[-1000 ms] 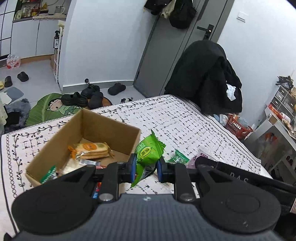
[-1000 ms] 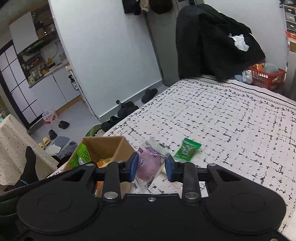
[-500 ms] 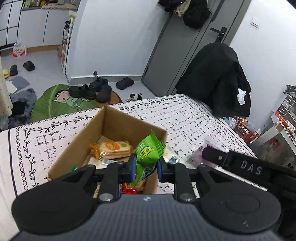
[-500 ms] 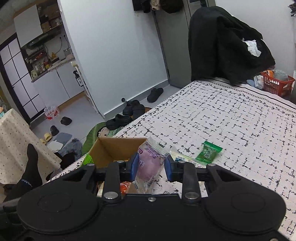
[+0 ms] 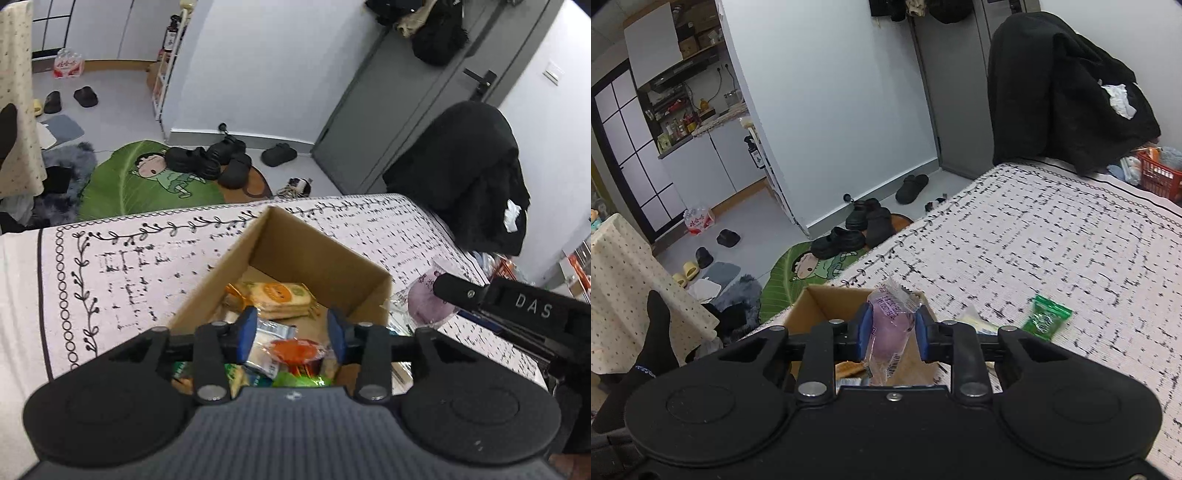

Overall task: Organize snacks
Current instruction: 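Carry both packets over the box and open both tools to drop them, then move both tools back to the white bread packet and green candy packet, then grasp the white bread packet with left tool while right tool grasps the green candy packet, then carry both packets over the box and open both tools to drop them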

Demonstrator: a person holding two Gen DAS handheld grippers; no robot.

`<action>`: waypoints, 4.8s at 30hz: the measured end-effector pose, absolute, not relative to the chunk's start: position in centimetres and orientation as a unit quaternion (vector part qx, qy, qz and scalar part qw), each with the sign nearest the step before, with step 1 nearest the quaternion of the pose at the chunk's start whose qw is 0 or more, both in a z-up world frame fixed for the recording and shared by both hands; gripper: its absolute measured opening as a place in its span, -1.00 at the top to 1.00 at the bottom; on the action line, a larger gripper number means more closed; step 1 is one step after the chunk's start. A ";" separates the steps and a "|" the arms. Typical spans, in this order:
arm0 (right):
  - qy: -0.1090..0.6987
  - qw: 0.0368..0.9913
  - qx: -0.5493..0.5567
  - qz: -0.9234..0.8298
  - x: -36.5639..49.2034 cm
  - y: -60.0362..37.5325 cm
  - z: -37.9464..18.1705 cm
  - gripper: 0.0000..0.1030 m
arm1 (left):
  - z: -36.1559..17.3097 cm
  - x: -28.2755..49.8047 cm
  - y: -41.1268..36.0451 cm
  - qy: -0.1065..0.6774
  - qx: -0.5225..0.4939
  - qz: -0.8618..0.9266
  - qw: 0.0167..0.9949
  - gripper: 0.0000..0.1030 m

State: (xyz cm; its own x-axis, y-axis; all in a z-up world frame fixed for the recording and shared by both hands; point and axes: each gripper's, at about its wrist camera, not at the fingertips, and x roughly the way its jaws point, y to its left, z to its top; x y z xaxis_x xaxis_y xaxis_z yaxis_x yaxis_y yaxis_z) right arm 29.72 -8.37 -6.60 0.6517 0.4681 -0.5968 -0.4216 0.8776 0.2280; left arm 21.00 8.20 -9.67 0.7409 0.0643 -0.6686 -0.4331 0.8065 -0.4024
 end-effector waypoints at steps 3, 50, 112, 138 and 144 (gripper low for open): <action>0.337 0.906 0.037 0.252 30.3 -7.7 -6.4 0.53 | -9.7 21.1 8.4 0.333 -0.277 0.146 0.889 0.09; 0.360 0.901 0.156 0.184 33.8 -26.0 -11.9 -1.00 | -6.3 26.1 -5.8 0.338 -0.151 0.106 0.923 -0.96; 0.436 0.806 0.232 0.327 46.0 -24.4 -21.9 -0.23 | -18.8 35.5 -8.3 0.397 -0.244 0.151 0.872 0.19; 0.357 0.860 0.240 0.274 39.5 -26.6 -14.3 0.57 | -10.3 30.1 -8.5 0.350 -0.226 0.064 0.907 0.26; 0.345 0.864 0.257 0.263 37.2 -25.8 -12.6 0.57 | -7.7 28.5 -7.0 0.340 -0.227 0.031 0.912 0.26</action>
